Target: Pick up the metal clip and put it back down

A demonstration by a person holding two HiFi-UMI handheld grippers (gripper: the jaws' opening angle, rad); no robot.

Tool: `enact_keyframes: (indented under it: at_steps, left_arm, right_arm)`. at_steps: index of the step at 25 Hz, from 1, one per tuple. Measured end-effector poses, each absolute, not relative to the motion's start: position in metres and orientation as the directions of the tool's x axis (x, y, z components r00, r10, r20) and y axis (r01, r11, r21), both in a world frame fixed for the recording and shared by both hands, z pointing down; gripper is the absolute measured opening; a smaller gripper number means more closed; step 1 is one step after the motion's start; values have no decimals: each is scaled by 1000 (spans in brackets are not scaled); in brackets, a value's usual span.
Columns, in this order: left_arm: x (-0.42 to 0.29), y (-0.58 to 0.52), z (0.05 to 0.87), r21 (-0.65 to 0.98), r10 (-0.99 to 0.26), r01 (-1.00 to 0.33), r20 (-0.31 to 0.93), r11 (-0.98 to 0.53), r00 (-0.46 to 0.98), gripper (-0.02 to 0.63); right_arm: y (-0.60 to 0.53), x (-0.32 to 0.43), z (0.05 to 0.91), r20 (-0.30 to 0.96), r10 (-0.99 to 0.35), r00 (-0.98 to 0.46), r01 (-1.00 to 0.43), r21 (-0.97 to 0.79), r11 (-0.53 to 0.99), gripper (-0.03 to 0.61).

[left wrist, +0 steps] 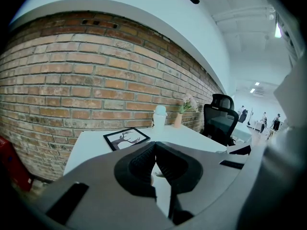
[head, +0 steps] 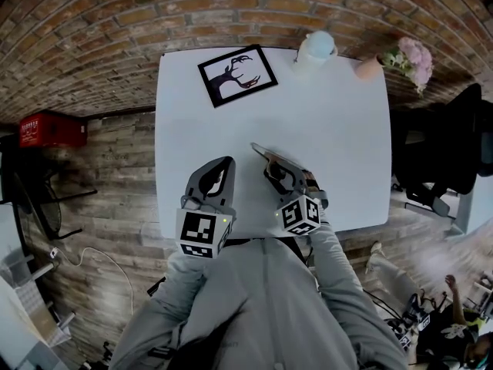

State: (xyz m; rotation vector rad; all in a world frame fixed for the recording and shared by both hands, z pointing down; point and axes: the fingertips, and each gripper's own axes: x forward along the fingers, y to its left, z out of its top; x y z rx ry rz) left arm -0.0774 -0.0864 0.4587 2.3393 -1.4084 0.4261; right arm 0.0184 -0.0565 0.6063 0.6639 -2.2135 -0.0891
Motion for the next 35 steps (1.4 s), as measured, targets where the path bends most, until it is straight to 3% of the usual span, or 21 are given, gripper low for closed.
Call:
enact_keyframes:
  at_steps: [14, 29, 35]
  left_arm:
    - [-78, -90, 445, 150, -793, -889, 404, -434, 455, 26]
    - [-82, -94, 398, 119, -848, -903, 312, -413, 429, 26]
    - [-82, -94, 377, 119, -861, -901, 266, -417, 433, 26]
  right_arm:
    - [-51, 12, 564, 608, -475, -637, -485, 163, 859, 192]
    - [-90, 45, 445, 335, -645, -687, -704, -87, 705, 190]
    - [-101, 65, 394, 225, -712, -665, -743, -95, 663, 178]
